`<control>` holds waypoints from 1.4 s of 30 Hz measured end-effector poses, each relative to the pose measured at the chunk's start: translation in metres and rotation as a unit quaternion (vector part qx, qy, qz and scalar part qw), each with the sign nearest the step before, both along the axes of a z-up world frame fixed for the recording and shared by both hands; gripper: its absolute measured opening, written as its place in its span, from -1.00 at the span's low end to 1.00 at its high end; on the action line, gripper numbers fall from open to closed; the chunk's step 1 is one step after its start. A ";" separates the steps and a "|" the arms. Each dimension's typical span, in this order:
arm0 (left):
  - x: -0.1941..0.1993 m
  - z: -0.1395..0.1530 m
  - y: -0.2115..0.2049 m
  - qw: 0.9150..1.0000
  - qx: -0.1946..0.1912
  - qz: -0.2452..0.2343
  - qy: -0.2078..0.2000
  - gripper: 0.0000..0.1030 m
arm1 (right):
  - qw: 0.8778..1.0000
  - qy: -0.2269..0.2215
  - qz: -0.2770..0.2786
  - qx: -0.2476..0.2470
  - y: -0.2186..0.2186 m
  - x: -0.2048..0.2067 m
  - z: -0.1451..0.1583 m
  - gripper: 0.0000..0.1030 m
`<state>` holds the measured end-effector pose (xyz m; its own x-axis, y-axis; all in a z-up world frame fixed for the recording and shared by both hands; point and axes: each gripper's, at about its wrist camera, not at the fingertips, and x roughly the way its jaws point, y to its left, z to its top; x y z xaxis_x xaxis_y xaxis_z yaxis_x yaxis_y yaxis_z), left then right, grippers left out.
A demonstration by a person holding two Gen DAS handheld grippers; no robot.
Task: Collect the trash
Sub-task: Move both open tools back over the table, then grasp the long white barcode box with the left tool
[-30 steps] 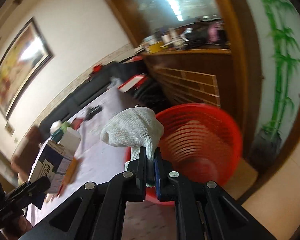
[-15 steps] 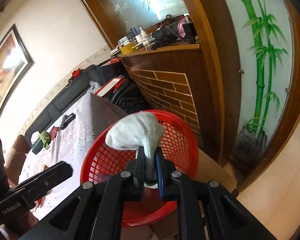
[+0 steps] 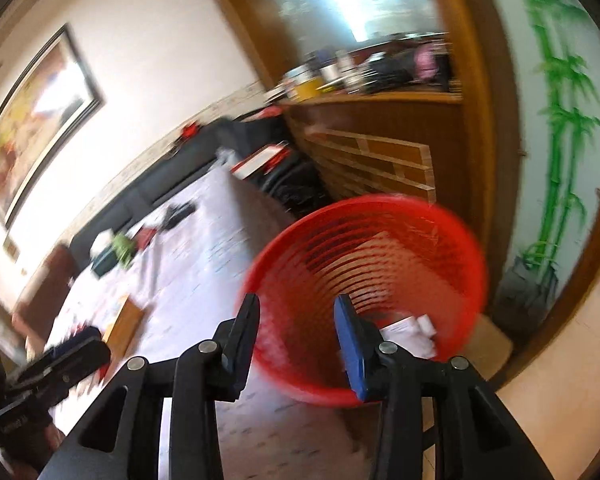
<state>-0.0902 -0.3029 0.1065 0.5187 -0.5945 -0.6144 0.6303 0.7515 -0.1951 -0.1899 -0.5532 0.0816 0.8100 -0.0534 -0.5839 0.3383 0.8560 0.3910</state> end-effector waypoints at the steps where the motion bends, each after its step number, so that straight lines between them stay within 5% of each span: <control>1: 0.001 0.000 0.012 1.000 -0.001 0.009 0.001 0.36 | 1.000 0.002 0.014 -0.001 0.011 0.005 0.000 -0.18; 7: 0.007 0.001 0.105 0.995 -0.009 0.094 0.006 0.38 | 0.995 0.017 0.099 -0.017 0.083 0.035 -0.003 -0.18; 12: 0.019 -0.002 0.194 0.982 -0.029 0.182 0.025 0.39 | 0.987 0.027 0.154 -0.027 0.135 0.054 -0.007 -0.16; 15: 0.028 -0.005 0.251 0.968 -0.047 0.242 0.039 0.41 | 0.983 0.033 0.177 -0.033 0.158 0.063 -0.008 -0.15; 20: 0.056 -0.023 0.341 0.932 -0.088 0.342 0.083 0.41 | 0.978 0.038 0.201 -0.043 0.188 0.077 -0.007 -0.11; 25: 0.094 -0.054 0.390 0.905 -0.144 0.373 0.146 0.40 | 0.975 0.044 0.213 -0.048 0.201 0.082 -0.010 -0.10; 34: 0.143 -0.075 0.393 0.901 -0.149 0.377 0.157 0.34 | 0.974 0.053 0.215 -0.047 0.204 0.088 -0.012 -0.10; 38: 0.159 -0.086 0.388 0.902 -0.166 0.356 0.177 -0.38 | 0.974 0.058 0.213 -0.046 0.204 0.091 -0.012 -0.10; 42: 0.157 -0.083 0.375 0.913 -0.153 0.345 0.158 -0.58 | 0.975 0.061 0.210 -0.035 0.203 0.099 -0.010 -0.10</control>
